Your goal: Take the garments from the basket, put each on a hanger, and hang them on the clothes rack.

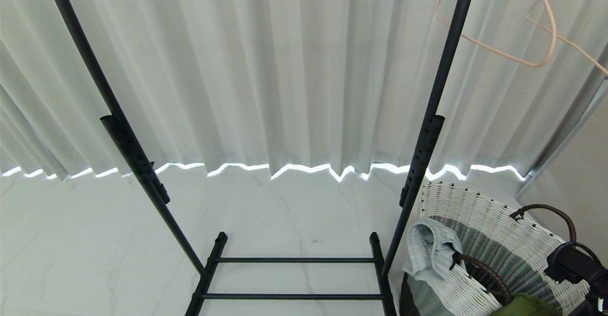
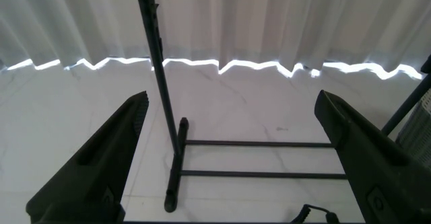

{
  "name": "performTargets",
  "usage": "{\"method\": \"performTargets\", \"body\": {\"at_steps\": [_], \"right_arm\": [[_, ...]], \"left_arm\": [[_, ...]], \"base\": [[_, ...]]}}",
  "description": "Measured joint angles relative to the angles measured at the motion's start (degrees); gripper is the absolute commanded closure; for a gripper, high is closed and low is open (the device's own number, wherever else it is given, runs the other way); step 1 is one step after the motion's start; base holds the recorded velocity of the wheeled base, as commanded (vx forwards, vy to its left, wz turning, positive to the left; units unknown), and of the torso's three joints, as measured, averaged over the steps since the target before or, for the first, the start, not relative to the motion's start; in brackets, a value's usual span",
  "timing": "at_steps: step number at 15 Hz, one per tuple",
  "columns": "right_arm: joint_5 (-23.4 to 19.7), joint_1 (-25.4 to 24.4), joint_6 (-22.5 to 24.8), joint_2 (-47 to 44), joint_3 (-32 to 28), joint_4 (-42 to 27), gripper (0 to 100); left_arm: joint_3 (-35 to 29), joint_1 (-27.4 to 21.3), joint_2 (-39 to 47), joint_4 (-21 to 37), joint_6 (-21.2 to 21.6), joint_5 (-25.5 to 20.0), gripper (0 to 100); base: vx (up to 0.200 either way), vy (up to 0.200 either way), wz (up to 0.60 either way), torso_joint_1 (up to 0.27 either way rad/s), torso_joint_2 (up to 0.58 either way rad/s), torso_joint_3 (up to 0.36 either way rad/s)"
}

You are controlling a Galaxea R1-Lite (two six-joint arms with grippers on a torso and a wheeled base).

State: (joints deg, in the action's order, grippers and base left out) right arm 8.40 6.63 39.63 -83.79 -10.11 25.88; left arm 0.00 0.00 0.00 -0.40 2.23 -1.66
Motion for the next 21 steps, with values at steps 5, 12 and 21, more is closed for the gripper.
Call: {"method": "performTargets", "body": {"at_steps": [5, 12, 21], "right_arm": [[-3.23, 0.65, -0.13, -6.97, 5.36, 16.21, 100], [-4.41, -0.07, 0.88, -4.96, 7.5, 19.85, 100], [-4.61, -1.68, -2.13, 17.25, -11.58, -19.37, 100]], "left_arm": [[0.0, 0.0, 0.0, -0.02, -0.02, 0.0, 0], [0.0, 0.0, 0.0, -0.02, -0.02, 0.0, 0], [0.0, 0.02, 0.0, 0.0, -0.02, -0.01, 0]], "base": [[0.0, 0.0, 0.0, 0.0, 0.0, 0.0], [0.0, 0.0, 0.0, 0.0, 0.0, 0.0], [0.0, 0.0, 0.0, 0.0, 0.0, 0.0]]}}
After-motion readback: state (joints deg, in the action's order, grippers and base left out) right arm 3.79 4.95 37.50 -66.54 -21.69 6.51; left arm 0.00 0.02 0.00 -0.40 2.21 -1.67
